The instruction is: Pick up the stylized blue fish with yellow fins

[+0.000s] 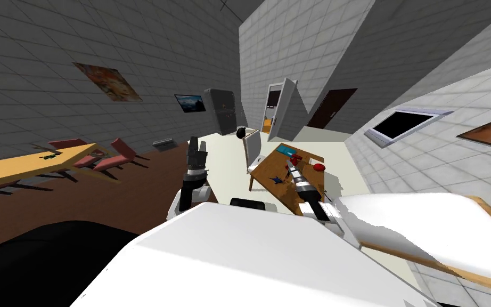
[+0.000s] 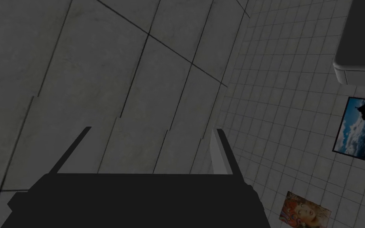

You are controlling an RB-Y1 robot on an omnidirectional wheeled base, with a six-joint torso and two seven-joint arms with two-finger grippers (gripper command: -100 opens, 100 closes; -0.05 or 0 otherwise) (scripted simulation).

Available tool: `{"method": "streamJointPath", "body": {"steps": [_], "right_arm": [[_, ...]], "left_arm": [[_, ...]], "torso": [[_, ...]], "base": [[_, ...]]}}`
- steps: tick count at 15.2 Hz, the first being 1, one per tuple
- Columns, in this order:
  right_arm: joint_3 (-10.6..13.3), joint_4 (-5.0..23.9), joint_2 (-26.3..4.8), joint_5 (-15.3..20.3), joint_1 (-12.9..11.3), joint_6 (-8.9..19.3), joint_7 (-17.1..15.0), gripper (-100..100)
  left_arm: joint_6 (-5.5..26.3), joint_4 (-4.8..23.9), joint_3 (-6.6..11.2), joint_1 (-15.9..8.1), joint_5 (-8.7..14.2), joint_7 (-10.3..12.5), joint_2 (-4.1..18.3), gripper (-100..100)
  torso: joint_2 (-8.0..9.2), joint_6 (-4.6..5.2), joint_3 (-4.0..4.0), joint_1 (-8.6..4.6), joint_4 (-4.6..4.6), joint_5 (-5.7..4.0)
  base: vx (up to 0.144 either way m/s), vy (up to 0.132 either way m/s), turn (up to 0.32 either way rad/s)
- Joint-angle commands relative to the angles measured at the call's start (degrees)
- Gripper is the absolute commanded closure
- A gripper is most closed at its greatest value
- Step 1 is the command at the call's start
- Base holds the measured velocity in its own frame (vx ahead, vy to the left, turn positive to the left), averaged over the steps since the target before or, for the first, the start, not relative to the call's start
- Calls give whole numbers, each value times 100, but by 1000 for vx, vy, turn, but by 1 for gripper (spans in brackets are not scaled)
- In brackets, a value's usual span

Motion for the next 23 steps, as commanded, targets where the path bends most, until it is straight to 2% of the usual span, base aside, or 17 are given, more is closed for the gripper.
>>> {"method": "streamJointPath", "body": {"steps": [1, 4, 5, 6, 7, 8, 9, 10, 11, 12, 13, 16, 19, 20, 21, 22, 23], "right_arm": [[29, 157, -133, 186, -10, 112, 63, -100], [124, 442, -449, 597, 91, 345, 183, -100], [124, 442, -449, 625, 91, 345, 183, -100], [176, 594, -609, 816, 151, 454, 233, -100], [176, 594, -609, 845, 151, 454, 233, -100], [232, 753, -769, 1031, 218, 558, 277, -100], [232, 753, -769, 1065, 218, 558, 277, -100], [291, 916, -930, 1246, 290, 654, 315, -100], [291, 916, -930, 1282, 290, 654, 315, -100], [352, 1085, -1092, 1466, 367, 744, 345, -100], [352, 1085, -1092, 1497, 367, 744, 345, -100], [482, 1432, -1414, 1908, 536, 901, 384, -100], [550, 1609, -1572, 2117, 628, 968, 393, -100], [620, 1787, -1728, 2296, 724, 1027, 395, -100], [620, 1787, -1728, 2312, 724, 1027, 395, -100], [690, 1966, -1880, 2500, 823, 1078, 390, -100], [690, 1966, -1880, 2500, 823, 1078, 390, -100]], "left_arm": [[0, 0, 0, 0, 0, 0, 0, 0], [0, 0, 0, 0, 0, 0, 0, 0], [0, 0, 0, 0, 0, 0, 0, 0], [0, 0, 0, 0, 0, 0, 0, 0], [0, 0, 0, 0, 0, 0, 0, 0], [0, 0, 0, 0, 0, 0, 0, 0], [0, 0, 0, 0, 0, 0, 0, 0], [0, 0, 1, 0, 0, 0, 0, 0], [0, 0, 0, 0, 0, 0, 0, 0], [0, 0, 1, 1, 0, 0, 0, 0], [0, 0, 0, 0, 0, 0, 0, 0], [0, 0, 1, 0, 0, 0, 0, 0], [0, 0, 1, 0, 0, 0, 1, 0], [0, 0, 1, 1, 0, 0, 1, 0], [0, 0, 1, 0, 0, 0, 1, 0], [0, 0, 1, 1, 0, 0, 1, 0], [0, 0, 1, 0, 0, 0, 1, 0]], "torso": [[0, 0, 0, 0, 0, 0], [-1, 0, -1, -1, 0, 0], [0, -1, 0, 0, 0, 0], [-1, 1, 0, -1, 0, 0], [-1, -2, -1, -1, 0, -1], [-2, 2, -1, -2, 0, 0], [-2, -1, -1, -1, 0, 0], [-2, 2, -1, -2, 0, 0], [-1, -1, 0, -2, 0, 0], [-1, 2, -1, -2, 0, -1], [-1, 1, -1, -1, 0, 0], [-2, 2, -1, -3, 0, 0], [-2, 2, -1, -4, 0, -1], [-3, 3, -1, -4, 0, -1], [-2, 0, -1, -4, 0, -1], [-3, 2, -1, -4, 0, -1], [-2, 2, -1, -4, 0, 1]], "base": [[-23, -8, 333], [-24, -6, 395], [-25, -7, 354], [-26, -2, 430], [-22, -7, 351], [-22, -3, 452], [-23, -6, 358], [-28, -4, 386], [-25, -6, 327], [-23, 1, 383], [-23, -2, 320], [-24, -1, 424], [-22, -4, 336], [-25, 0, 389], [-24, -4, 350], [-23, -1, 357], [-19, -2, 305]]}}
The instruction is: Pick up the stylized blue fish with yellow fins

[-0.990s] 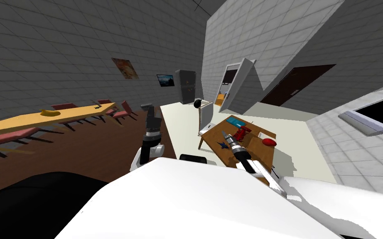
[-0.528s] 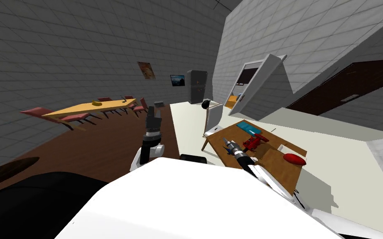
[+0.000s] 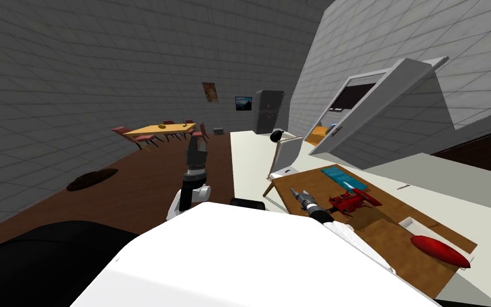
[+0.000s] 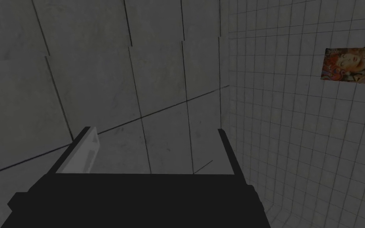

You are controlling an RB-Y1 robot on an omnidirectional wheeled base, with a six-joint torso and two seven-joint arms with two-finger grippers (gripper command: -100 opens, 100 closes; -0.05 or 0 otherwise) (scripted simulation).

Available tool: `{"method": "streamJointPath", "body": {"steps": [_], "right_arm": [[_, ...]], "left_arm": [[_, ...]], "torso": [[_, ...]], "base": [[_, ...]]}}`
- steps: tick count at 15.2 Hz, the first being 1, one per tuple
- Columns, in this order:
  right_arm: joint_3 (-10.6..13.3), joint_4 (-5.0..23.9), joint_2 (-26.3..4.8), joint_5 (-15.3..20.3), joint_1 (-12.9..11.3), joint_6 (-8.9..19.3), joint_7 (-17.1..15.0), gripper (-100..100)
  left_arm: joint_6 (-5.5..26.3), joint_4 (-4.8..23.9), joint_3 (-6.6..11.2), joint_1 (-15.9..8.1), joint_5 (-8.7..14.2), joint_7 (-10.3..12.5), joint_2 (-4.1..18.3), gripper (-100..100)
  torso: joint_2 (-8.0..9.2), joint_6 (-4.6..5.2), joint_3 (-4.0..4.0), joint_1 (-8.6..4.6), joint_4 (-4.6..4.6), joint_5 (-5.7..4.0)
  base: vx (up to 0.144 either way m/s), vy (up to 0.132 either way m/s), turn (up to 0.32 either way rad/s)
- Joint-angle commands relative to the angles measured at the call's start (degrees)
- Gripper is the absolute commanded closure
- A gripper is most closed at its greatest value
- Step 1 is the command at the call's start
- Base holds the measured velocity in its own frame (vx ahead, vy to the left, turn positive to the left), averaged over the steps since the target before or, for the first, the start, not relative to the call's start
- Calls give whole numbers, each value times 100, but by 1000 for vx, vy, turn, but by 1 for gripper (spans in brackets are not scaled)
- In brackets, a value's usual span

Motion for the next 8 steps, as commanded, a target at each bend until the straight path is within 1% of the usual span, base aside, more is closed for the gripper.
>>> {"method": "streamJointPath", "body": {"steps": [1, 2, 3, 4, 5, 6, 7, 8], "right_arm": [[-13, 183, 14, 114, 7, -85, 14, -100], [58, 360, -135, 295, 109, -42, 2, -100], [130, 496, -279, 460, 214, -8, -16, -100], [130, 537, -279, 468, 214, -8, -16, -100], [130, 537, -279, 468, 214, -8, -16, -100], [202, 711, -418, 632, 319, 19, -39, -100], [202, 711, -418, 632, 319, 19, -39, -100], [273, 883, -550, 786, 424, 39, -68, -100]], "left_arm": [[0, 0, 0, 0, 0, 0, 0, 0], [0, 0, 0, 1, 0, 0, 0, 0], [0, 0, 0, 0, 0, 0, 0, 0], [0, 0, 0, -1, 0, 0, 0, 0], [0, 0, 0, 0, 0, 0, 0, 0], [0, 0, 1, 1, 0, 0, 0, 0], [0, 0, 0, 0, 0, 0, 0, 0], [0, 0, 0, 0, 0, 0, 0, 0]], "torso": [[0, 0, 0, 0, 0, 0], [-2, 3, -1, 0, 0, 0], [-2, -2, -1, 2, -1, -1], [-1, -4, -1, 1, -1, 0], [0, -2, 0, 0, 0, 0], [-1, 2, -1, -1, 0, 0], [-2, -2, -1, -1, 0, 0], [-3, 0, -2, -1, 0, 0]], "base": [[-12, -5, 126], [-15, 4, 300], [-23, 5, 476], [-23, -2, 424], [-16, -7, 194], [-16, 0, 296], [-16, -1, 299], [-18, 3, 378]]}}
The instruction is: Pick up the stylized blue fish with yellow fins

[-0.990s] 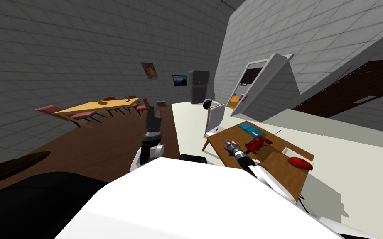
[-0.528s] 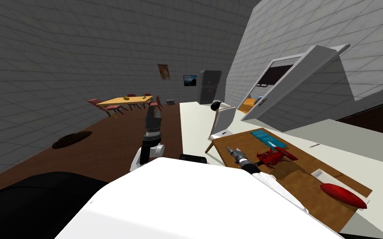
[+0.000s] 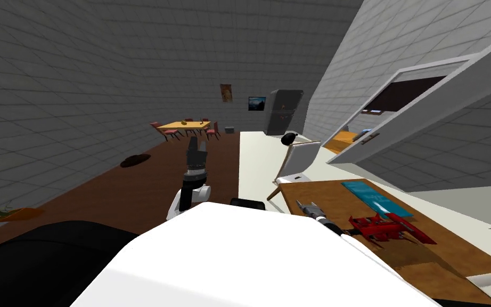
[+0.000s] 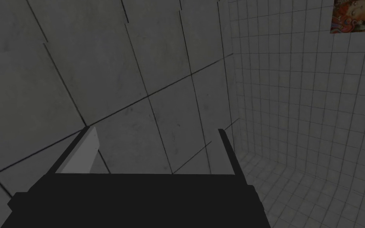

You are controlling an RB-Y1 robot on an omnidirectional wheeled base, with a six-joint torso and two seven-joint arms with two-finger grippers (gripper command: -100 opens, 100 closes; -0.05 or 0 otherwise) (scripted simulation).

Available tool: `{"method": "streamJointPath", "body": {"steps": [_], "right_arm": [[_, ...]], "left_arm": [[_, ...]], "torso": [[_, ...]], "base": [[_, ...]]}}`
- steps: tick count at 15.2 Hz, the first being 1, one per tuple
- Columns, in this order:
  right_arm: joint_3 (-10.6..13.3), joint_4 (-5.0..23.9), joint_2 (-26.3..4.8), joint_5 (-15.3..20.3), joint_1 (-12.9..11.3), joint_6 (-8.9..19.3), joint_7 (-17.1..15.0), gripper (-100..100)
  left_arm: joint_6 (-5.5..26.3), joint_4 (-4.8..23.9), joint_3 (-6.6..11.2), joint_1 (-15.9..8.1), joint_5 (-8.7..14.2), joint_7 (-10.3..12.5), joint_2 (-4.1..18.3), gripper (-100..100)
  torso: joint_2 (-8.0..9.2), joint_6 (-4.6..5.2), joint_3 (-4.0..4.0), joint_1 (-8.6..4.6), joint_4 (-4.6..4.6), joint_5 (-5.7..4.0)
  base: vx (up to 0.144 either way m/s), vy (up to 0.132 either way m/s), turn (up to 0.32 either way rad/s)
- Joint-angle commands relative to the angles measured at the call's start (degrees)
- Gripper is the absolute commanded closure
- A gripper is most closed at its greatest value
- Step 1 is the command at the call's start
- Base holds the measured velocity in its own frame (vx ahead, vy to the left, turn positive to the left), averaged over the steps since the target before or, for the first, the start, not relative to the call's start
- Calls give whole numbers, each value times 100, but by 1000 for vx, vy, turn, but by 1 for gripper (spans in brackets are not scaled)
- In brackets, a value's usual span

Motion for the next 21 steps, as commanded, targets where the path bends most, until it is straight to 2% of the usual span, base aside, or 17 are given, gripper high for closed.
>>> {"method": "streamJointPath", "body": {"steps": [1, 2, 5, 6, 9, 10, 13, 14, 15, 18, 19, 20, 21], "right_arm": [[130, 286, -236, 268, 173, 32, -63, -100], [130, 322, -236, 268, 173, 32, -63, -100], [325, 783, -559, 637, 469, 37, -177, -100], [325, 783, -559, 637, 469, 37, -177, -100], [483, 1154, -788, 901, 715, 9, -295, -100], [483, 1154, -788, 901, 715, 9, -295, -100], [604, 1432, -942, 1080, 908, -35, -403, -100], [605, 1298, -917, 973, 821, 16, -356, -100], [677, 1467, -810, 949, 702, 48, -299, -100], [735, 1716, -609, 918, 501, 59, -192, -100], [702, 1610, -685, 938, 590, 51, -243, -100], [703, 1629, -669, 937, 578, 51, -228, 100], [703, 1628, -670, 937, 578, 51, -227, 100]], "left_arm": [[0, 0, 0, 0, 0, 0, 0, 0], [0, 0, 0, 0, 0, 0, 0, 0], [0, 0, 0, 0, 0, 0, 0, 0], [0, 0, 0, 0, 0, 0, 0, 0], [0, 0, 1, 1, 0, 0, 0, 0], [0, 0, 1, 1, 0, 0, 0, 0], [0, 0, 1, 1, 0, 0, 0, 0], [0, 0, 1, 1, 0, 0, 0, 0], [0, 0, 1, 2, 0, 0, 0, 0], [0, 0, 1, 1, 0, 0, 1, 0], [0, 0, 2, 2, 0, 0, 1, 0], [0, 0, 2, 2, 0, 0, 1, 0], [0, 0, 2, 2, 0, 0, 1, 0]], "torso": [[0, 0, 0, 0, 0, 0], [1, 0, 1, 0, 0, -2], [2, -1, 1, -3, 1, 0], [4, 0, 2, -3, 1, 1], [0, 2, 0, -3, 0, -1], [1, 3, 0, -2, 0, -1], [-2, 4, -1, -2, 0, -1], [-2, 4, -1, -2, 0, 0], [-3, 7, -2, -2, 0, -1], [-6, 4, -3, -15, 0, -5], [-6, 5, -3, -17, 0, -6], [-7, 7, -4, -14, -1, -4], [-7, 8, -4, -9, -1, -3]], "base": [[-24, 1, 451], [-23, -3, 330], [-25, 1, 442], [-22, -6, 291], [-18, -1, 282], [-16, -4, 221], [-13, 0, 219], [-10, -4, 91], [-6, -16, 52], [-8, -36, 121], [-3, -25, 36], [-1, -10, 3], [0, 0, 0]]}}
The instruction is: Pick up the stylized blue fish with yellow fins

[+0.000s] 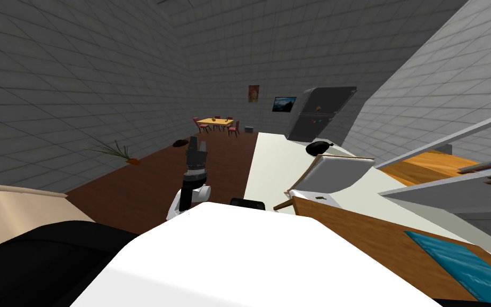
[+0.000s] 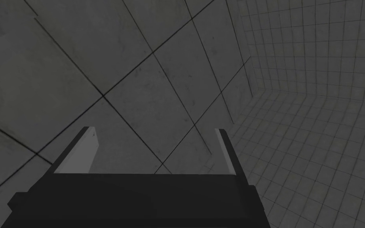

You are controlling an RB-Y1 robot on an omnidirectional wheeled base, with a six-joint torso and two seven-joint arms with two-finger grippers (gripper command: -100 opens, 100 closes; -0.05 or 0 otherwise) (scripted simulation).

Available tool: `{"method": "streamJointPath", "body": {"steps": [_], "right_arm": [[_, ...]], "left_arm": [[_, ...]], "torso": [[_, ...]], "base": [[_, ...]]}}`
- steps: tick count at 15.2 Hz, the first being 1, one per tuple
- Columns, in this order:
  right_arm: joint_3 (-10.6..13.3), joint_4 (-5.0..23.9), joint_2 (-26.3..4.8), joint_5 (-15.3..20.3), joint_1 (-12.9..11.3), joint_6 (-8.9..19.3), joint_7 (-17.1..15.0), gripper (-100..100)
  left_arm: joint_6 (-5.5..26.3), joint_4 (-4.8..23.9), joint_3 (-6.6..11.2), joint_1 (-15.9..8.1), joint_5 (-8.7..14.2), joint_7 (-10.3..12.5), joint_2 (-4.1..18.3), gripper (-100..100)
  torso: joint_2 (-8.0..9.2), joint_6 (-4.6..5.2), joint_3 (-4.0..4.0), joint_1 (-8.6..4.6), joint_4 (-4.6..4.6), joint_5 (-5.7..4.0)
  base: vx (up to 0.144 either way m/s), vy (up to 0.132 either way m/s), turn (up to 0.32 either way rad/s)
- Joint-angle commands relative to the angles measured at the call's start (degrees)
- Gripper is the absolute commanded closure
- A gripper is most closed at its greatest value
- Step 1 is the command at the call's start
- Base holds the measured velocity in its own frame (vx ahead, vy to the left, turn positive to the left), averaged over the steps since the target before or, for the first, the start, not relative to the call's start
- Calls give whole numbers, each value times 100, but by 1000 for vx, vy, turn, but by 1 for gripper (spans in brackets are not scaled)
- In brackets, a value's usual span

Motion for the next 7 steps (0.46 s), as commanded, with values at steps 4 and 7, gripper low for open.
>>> {"method": "streamJointPath", "body": {"steps": [4, 7], "right_arm": [[-26, -161, -140, 11, 124, -3, -71, 100], [-25, -239, -209, 6, 175, 15, -87, 100]], "left_arm": [[0, 0, 0, 0, 0, 0, 0, 0], [0, 0, 0, 1, 0, 0, 0, 0]], "torso": [[-1, 3, 0, -1, 0, -2], [2, 14, 0, 20, -2, 4]], "base": [[1, 4, -25], [7, 38, -130]]}}
